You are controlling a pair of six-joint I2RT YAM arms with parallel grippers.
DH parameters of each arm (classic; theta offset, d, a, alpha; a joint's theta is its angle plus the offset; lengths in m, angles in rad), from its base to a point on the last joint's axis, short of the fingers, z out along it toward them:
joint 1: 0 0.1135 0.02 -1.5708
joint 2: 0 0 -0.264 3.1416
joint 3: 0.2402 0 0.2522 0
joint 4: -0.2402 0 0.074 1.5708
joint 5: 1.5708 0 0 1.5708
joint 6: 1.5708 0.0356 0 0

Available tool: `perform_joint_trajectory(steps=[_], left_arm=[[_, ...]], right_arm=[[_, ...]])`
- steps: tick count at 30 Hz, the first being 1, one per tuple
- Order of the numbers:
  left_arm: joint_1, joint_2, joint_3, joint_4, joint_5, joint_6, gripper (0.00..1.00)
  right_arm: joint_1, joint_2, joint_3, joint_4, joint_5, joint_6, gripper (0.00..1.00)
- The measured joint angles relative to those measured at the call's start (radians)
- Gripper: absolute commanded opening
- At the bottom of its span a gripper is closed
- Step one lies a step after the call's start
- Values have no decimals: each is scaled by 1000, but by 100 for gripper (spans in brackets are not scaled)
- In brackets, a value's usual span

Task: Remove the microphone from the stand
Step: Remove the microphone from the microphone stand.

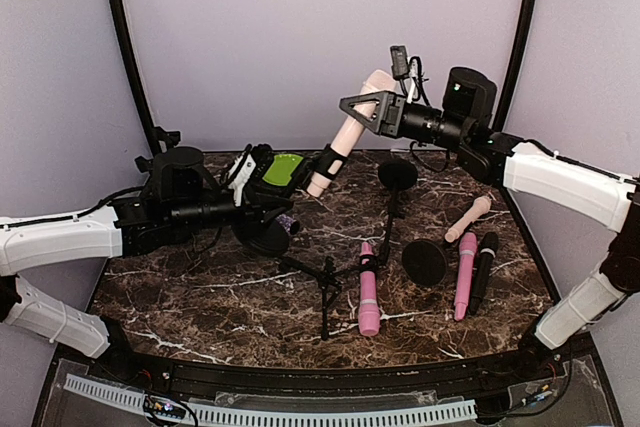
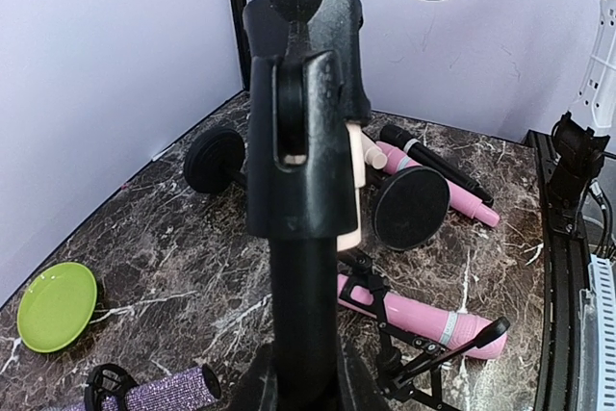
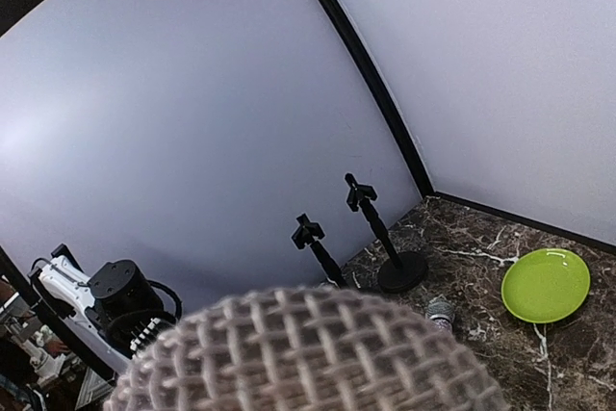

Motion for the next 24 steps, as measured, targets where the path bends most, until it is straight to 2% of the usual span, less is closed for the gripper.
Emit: perform_joint_trajectory(steps=[9, 24], left_arm=[[-5, 0, 8, 18, 21, 2, 0], [-5, 0, 9, 19, 36, 5, 0]], right_arm=[[-26, 1, 26, 39, -154, -46, 0], [-35, 1, 28, 63, -214, -61, 0]])
